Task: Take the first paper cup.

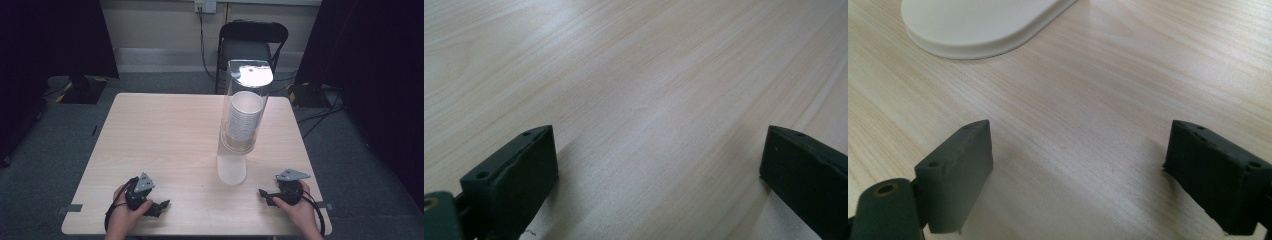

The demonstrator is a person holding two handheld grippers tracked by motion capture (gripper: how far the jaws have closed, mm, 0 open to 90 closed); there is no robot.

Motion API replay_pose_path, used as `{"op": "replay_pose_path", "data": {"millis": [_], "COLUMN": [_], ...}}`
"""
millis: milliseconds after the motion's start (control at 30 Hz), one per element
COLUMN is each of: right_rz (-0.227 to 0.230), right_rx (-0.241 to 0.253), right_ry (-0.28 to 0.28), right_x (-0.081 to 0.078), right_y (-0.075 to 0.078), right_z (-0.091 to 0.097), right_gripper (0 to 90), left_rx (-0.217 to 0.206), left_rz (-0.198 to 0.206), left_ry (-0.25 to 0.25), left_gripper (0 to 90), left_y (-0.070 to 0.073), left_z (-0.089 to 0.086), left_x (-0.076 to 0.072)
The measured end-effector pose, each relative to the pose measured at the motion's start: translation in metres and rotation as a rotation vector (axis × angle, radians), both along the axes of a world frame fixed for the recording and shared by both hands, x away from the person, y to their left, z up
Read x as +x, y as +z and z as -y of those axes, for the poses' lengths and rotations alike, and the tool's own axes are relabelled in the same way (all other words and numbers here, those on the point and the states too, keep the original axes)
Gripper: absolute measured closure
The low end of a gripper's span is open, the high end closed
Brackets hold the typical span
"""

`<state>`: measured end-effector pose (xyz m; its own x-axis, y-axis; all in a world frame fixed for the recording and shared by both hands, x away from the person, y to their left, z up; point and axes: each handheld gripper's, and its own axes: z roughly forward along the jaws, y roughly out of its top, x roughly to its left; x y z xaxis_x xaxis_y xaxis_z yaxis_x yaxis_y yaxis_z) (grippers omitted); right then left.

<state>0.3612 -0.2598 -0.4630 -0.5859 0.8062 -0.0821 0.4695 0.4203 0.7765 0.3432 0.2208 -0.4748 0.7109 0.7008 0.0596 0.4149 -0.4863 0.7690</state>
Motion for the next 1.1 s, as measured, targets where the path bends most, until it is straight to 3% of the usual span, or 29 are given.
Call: {"op": "replay_pose_path", "data": {"millis": [267,367,500,533,567,600,633,867,1033,1067,1100], "right_rz": [0.006,0.016,0.033,0.046,0.046,0.05,0.063,0.115,0.141,0.174,0.174], "right_rx": [0.0,0.012,0.013,0.067,0.067,0.139,0.153,0.179,0.201,0.221,0.221], "right_ry": [-0.029,-0.026,0.0,0.022,0.022,0.04,0.047,0.112,0.104,0.1,0.1], "right_x": [-0.003,-0.004,-0.005,-0.005,-0.005,-0.003,-0.003,0.007,0.009,0.011,0.011], "right_y": [0.0,0.001,0.005,0.012,0.012,0.019,0.024,0.049,0.057,0.06,0.06], "right_z": [-0.002,-0.004,-0.013,-0.021,-0.021,-0.029,-0.034,-0.064,-0.072,-0.074,-0.074], "right_gripper": [11.7,20.4,19.0,20.1,20.1,18.8,18.4,20.7,20.6,20.3,20.3], "left_rx": [0.0,0.001,0.001,0.0,0.0,-0.006,-0.006,-0.005,-0.003,-0.005,-0.005], "left_rz": [0.0,0.0,-0.001,-0.006,-0.006,-0.006,-0.006,-0.004,-0.003,-0.004,-0.004], "left_ry": [0.0,0.0,-0.002,-0.007,-0.007,-0.008,-0.008,-0.006,-0.007,-0.006,-0.006], "left_gripper": [1.6,1.6,1.3,1.0,0.8,0.6,0.4,0.2,0.2,0.2,0.2], "left_y": [0.0,0.0,0.0,0.0,0.0,0.0,0.0,0.0,0.0,0.0,0.0], "left_z": [0.0,0.0,0.0,0.0,0.0,0.0,0.0,0.001,0.001,0.001,0.001], "left_x": [0.0,0.0,0.0,0.001,0.001,0.002,0.002,0.002,0.002,0.002,0.002]}}
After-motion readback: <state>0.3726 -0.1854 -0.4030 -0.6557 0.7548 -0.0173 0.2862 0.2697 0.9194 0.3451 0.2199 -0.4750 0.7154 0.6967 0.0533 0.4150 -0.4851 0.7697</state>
